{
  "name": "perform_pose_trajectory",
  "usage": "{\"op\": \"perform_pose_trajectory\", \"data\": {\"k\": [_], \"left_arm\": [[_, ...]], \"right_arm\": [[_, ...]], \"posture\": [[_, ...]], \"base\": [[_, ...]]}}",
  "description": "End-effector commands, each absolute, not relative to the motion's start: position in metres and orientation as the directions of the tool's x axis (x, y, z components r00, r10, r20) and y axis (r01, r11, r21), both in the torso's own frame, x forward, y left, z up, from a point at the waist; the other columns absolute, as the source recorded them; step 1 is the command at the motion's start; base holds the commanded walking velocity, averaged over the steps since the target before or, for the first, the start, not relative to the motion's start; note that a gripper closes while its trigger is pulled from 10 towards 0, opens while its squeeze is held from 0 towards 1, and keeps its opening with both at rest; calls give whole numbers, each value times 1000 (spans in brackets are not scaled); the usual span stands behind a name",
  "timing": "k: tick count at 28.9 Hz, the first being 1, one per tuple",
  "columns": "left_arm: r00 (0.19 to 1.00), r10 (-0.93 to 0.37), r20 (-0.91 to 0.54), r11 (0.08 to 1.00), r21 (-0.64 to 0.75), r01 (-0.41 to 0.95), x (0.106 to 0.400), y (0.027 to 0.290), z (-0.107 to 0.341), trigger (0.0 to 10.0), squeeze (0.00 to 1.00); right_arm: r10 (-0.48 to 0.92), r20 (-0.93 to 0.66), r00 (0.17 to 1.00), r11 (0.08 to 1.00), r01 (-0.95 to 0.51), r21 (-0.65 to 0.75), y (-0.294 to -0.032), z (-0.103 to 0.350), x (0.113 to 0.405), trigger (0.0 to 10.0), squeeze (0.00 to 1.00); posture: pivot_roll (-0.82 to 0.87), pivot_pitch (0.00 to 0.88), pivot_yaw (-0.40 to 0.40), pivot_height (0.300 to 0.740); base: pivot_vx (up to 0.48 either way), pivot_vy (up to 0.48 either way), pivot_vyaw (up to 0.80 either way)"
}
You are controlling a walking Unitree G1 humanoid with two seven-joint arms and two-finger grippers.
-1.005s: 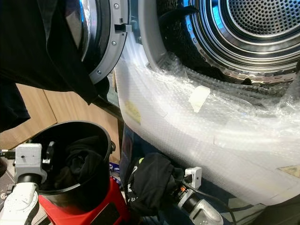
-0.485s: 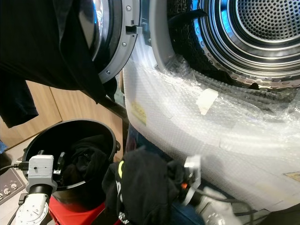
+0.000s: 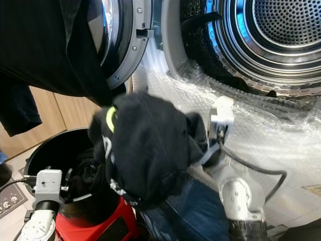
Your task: Clothes washing
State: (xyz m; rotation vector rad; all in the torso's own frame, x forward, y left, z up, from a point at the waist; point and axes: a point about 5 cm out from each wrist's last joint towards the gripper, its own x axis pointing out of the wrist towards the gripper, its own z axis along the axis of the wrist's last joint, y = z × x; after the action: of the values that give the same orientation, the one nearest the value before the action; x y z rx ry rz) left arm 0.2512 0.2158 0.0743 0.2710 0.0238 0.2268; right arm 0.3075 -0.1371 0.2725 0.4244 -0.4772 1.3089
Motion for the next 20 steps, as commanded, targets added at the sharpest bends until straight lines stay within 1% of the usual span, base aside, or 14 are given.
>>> {"op": "perform_pose_trajectory", "data": {"k": [1, 3, 5, 6, 7, 9, 11, 12, 13, 14, 16, 17, 19, 20], "left_arm": [[976, 216, -9, 942, 267, -206, 254, 212, 72, 10000, 0], [977, 214, -9, 942, 268, -204, 254, 212, 72, 10000, 0], [978, 206, -12, 943, 270, -195, 255, 211, 72, 10000, 0], [978, 206, -12, 943, 270, -195, 255, 211, 72, 10000, 0], [980, 199, -15, 944, 270, -188, 255, 211, 71, 10000, 0], [980, 196, -15, 945, 271, -185, 256, 210, 71, 10000, 0], [981, 195, -14, 945, 269, -184, 257, 209, 72, 10000, 0], [981, 195, -14, 945, 269, -184, 257, 209, 72, 10000, 0], [981, 196, -14, 946, 266, -185, 257, 209, 72, 10000, 0], [981, 196, -14, 946, 265, -185, 258, 208, 72, 10000, 0], [980, 197, -16, 947, 260, -186, 259, 207, 71, 10000, 0], [980, 196, -19, 949, 256, -185, 259, 206, 71, 10000, 0], [981, 191, -16, 951, 251, -181, 260, 203, 71, 10000, 0], [982, 190, -16, 951, 251, -180, 260, 203, 71, 10000, 0]], "right_arm": [[754, 624, 206, 283, -959, -25, -158, 297, 314, 0, 0], [750, 630, 201, 299, -953, -52, -162, 303, 316, 0, 0], [715, 671, 196, 347, -933, -96, -173, 327, 323, 0, 0], [715, 671, 196, 347, -933, -96, -173, 327, 323, 0, 0], [685, 700, 203, 381, -919, -106, -180, 341, 329, 0, 0], [662, 717, 218, 422, -899, -117, -185, 352, 335, 0, 0], [592, 751, 292, 529, -844, -88, -197, 375, 350, 0, 0], [592, 751, 292, 529, -844, -88, -197, 375, 350, 0, 0], [555, 769, 318, 568, -820, -71, -201, 384, 355, 0, 0], [544, 775, 323, 577, -814, -66, -202, 387, 357, 0, 0], [460, 826, 326, 617, -786, -33, -212, 407, 358, 0, 0], [389, 862, 326, 640, -768, 2, -222, 423, 358, 0, 0], [325, 872, 367, 690, -722, 47, -230, 433, 361, 0, 0], [291, 864, 412, 717, -691, 87, -232, 436, 364, 0, 0]], "posture": [[326, 0, -101, 740], [323, 0, -99, 740], [322, 0, -97, 740], [322, 0, -97, 740], [322, 0, -97, 740], [312, 0, -90, 740], [314, 0, -94, 740], [314, 0, -94, 740], [318, 0, -95, 740], [318, 0, -95, 740], [324, 0, -97, 740], [320, 0, -96, 740], [323, 0, -99, 740], [326, 0, -101, 740]], "base": [[0, 0, 0], [0, 0, 0], [0, 0, 0], [0, 0, 0], [0, 0, 0], [0, 0, 0], [0, 0, 0], [0, 0, 0], [0, 0, 0], [0, 0, 0], [0, 0, 0], [0, 0, 0], [0, 0, 0], [0, 0, 0]]}}
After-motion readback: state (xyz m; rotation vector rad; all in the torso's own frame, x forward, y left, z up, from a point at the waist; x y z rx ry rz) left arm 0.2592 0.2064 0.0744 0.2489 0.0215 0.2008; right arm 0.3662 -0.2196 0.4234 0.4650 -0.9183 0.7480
